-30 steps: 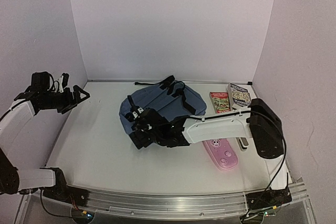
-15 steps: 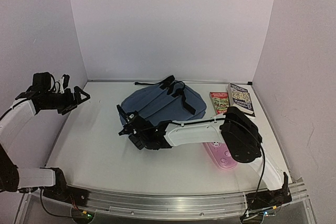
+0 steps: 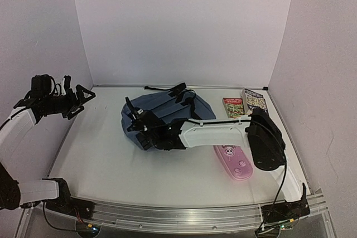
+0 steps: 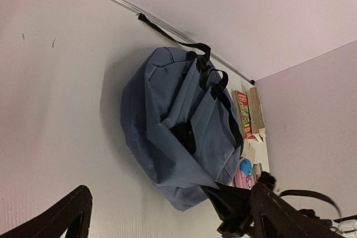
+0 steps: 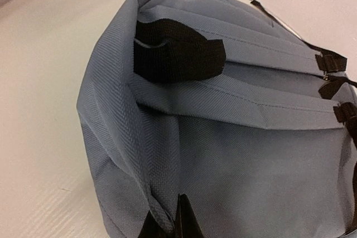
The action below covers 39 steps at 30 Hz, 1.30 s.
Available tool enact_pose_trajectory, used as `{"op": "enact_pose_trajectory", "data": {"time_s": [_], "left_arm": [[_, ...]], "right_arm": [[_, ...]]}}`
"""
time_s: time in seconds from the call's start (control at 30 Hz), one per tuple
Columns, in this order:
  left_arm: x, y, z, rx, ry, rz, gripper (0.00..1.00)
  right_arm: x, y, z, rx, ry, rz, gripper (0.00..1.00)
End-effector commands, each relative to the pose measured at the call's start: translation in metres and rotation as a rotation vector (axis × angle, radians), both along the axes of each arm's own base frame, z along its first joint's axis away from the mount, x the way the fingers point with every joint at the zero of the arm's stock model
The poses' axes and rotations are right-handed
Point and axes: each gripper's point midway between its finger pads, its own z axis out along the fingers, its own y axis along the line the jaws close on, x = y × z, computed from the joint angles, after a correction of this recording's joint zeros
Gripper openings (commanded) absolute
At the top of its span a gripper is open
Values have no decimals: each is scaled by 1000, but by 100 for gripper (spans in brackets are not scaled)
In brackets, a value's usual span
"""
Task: Pack the student bag
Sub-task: Adjust the student bag at the center of the board.
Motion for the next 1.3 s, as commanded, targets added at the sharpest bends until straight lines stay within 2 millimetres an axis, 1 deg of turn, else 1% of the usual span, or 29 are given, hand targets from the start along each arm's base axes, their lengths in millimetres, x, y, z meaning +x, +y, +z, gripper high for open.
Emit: {"op": "enact_pose_trajectory", "data": {"time_s": [0.0,0.03,0.1,0.2,0.27,0.3,0.37,0.4,0.43,0.47,0.5,0.53,0.6,0.67,0.7,0.73,0.8,0.83,0.93,1.03,1.1,1.13,1.2,1.23,1.27], "left_arm": [[-6,3,58,6,-117,36,100],[-8,4,62,18,-128,37,100],[-12,8,64,54,-143,52,100],[-12,22,54,131,-122,114,100],[-11,33,44,186,-94,164,100],[-11,37,40,204,-84,179,100],[-10,39,35,226,-72,182,100],[-10,39,34,229,-73,175,100],[-10,37,32,230,-76,164,100],[-10,36,32,229,-84,152,100],[-9,34,31,228,-90,140,100],[-9,32,30,228,-93,128,100],[-7,29,27,226,-95,104,100],[-6,26,23,230,-95,79,100],[-5,26,21,236,-97,68,100],[-5,25,19,239,-100,60,100],[-5,23,17,242,-103,44,100],[-5,22,16,243,-105,37,100],[-6,20,11,238,-109,25,100],[-5,17,7,228,-106,9,100],[-5,17,7,226,-105,1,100],[-5,16,6,226,-105,-1,100],[-5,15,6,222,-109,-7,100],[-5,14,5,218,-106,-11,100],[-5,13,4,214,-104,-16,100]], "right_arm": [[4,-18,207,518,-86,-58,0],[3,-25,225,573,-83,-64,0],[-2,-35,260,700,-70,-46,0],[-19,-53,314,919,-51,18,0],[-26,-68,339,1047,-26,42,0],[-26,-78,347,1097,-9,43,0],[-23,-97,355,1195,40,42,0],[-19,-107,356,1241,57,34,0],[-14,-117,349,1264,76,9,0],[-7,-130,347,1294,84,-21,0],[0,-139,338,1300,89,-61,0],[8,-147,323,1292,100,-102,0],[17,-155,297,1272,130,-156,0],[21,-158,257,1223,174,-204,0],[21,-160,236,1192,200,-226,0],[20,-163,219,1166,218,-245,0],[14,-174,182,1104,254,-296,0],[12,-181,175,1087,255,-317,0],[4,-205,141,999,264,-402,0],[-4,-219,106,923,285,-446,0],[-9,-221,74,858,322,-458,0],[-11,-219,62,833,339,-456,0],[-13,-208,39,783,375,-440,0],[-15,-198,33,766,391,-422,0],[-16,-189,22,738,403,-413,0]]}}
